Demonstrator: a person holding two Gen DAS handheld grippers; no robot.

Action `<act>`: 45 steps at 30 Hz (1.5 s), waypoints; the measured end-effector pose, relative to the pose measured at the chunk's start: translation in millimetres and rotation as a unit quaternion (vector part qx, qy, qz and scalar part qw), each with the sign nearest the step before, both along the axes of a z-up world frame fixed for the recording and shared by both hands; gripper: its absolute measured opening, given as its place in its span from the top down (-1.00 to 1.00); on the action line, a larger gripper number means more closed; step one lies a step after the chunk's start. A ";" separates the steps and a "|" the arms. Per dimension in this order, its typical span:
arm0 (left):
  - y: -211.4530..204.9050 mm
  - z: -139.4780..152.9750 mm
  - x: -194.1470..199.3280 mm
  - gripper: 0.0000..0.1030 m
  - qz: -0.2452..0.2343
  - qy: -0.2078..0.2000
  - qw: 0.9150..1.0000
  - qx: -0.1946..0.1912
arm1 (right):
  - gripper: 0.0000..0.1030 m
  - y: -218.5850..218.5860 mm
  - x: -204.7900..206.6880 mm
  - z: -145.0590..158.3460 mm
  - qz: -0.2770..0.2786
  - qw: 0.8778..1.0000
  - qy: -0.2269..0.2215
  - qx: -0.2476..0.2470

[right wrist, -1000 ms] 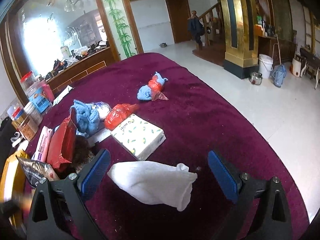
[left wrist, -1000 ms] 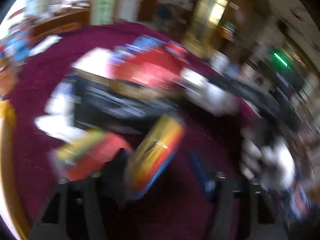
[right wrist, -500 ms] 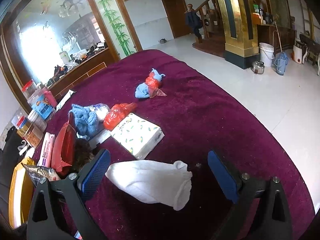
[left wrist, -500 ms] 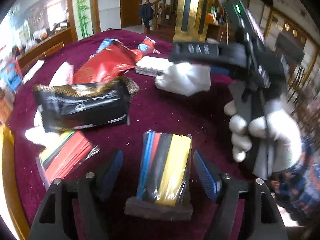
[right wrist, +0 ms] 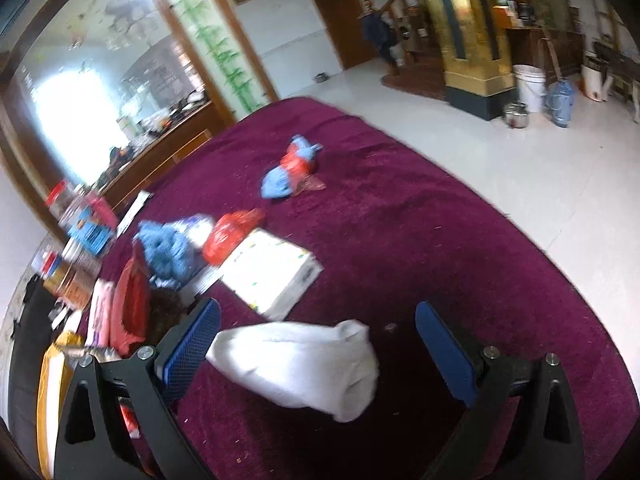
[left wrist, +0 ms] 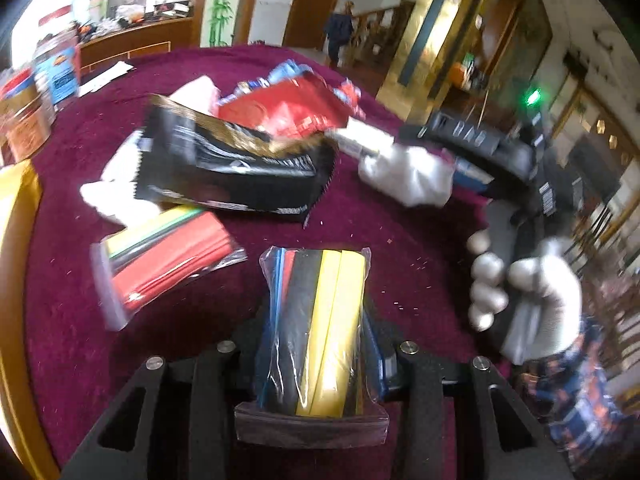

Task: Organize soft objects
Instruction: 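Grasp the blue-black-yellow strip bag with the left tool, then place the strip bag on the yellow-rimmed tray while the right tool drops the white cloth there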

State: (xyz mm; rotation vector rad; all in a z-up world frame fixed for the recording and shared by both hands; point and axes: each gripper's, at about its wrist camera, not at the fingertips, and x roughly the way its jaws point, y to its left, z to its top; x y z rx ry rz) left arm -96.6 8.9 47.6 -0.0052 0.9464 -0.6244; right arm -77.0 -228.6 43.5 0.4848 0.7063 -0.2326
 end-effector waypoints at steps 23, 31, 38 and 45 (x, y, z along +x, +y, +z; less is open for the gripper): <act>202.0 58.3 35.8 0.20 0.183 -0.015 0.979 -0.093 | 0.58 120.5 -8.7 83.6 0.217 0.975 -0.003 -0.039; 260.5 26.3 92.0 0.20 0.263 0.041 0.955 -0.131 | 0.58 273.2 58.2 105.7 0.369 0.929 0.015 0.014; 289.6 -5.1 128.9 0.19 0.315 0.072 0.934 -0.153 | 0.58 368.9 119.8 64.3 0.401 0.913 0.075 0.032; 302.0 -21.8 152.8 0.17 0.340 0.094 0.921 -0.165 | 0.57 389.4 153.1 28.4 0.386 0.916 0.105 0.041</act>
